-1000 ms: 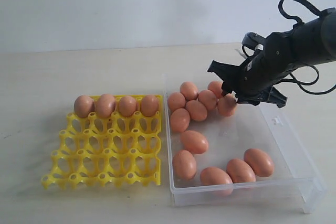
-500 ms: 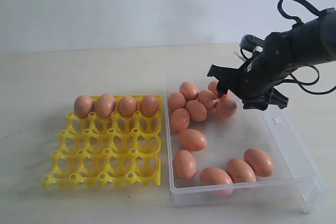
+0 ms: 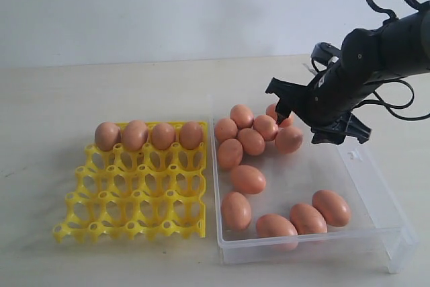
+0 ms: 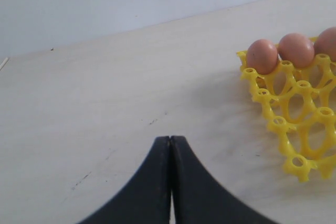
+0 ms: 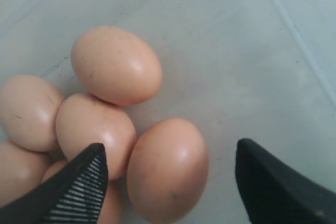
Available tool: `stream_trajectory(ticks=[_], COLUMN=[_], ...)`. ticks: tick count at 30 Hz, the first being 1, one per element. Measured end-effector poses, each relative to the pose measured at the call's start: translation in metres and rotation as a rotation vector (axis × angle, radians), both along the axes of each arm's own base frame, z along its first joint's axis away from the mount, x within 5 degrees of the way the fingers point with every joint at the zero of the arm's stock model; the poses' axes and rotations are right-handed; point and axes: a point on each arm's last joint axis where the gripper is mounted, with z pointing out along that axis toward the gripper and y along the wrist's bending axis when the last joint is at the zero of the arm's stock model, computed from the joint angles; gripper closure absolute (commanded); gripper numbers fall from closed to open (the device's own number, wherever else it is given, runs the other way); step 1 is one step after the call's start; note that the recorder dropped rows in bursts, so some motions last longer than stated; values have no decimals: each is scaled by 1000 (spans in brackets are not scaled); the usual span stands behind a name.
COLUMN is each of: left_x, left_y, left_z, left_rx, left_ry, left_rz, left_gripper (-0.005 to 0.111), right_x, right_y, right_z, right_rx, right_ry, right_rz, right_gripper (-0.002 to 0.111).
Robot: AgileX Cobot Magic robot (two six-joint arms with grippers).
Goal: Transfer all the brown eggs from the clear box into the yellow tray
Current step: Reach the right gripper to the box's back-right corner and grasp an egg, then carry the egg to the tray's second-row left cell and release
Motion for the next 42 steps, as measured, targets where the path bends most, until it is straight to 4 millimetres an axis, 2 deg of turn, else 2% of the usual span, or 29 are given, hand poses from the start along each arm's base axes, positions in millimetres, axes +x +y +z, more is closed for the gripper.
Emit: stream_trajectory(ticks=[7,9,12,16,17,22,25,26,29,32,36,42], left_x=[0,0,0,0,0,0,0,0,0,0,0,0], left_y=[0,0,0,0,0,0,0,0,0,0,0,0], left_z=[0,0,0,0,0,0,0,0,0,0,0,0], left_rx=[0,0,0,0,0,0,0,0,0,0,0,0], left_ry=[0,0,0,0,0,0,0,0,0,0,0,0], left_rz=[0,0,0,0,0,0,0,0,0,0,0,0], left_gripper=[107,107,107,107,107,107,107,107,107,107,107,107], right_x=[-2,-2,-4,-5,-5,-6,-8,-9,-11,-20,-35,-60], right_y=[5,5,5,7,7,10,12,16,32,59,93,147], right_z=[-2,-7,-20,-26,-26,-21,-7,4,31,50,55,47], right_rx=[5,-1,-2,10,12,-7,-50,-79,-131,-137,-102,-18], right_ry=[5,23,67,87,88,67,8,-47,-243,-467,-732,-1018], right_rz=[7,6,-6,-22,-21,37,150,224,389,515,620,901], right_gripper=[42,45,62,105,108,108,108,108,108,108,108,108])
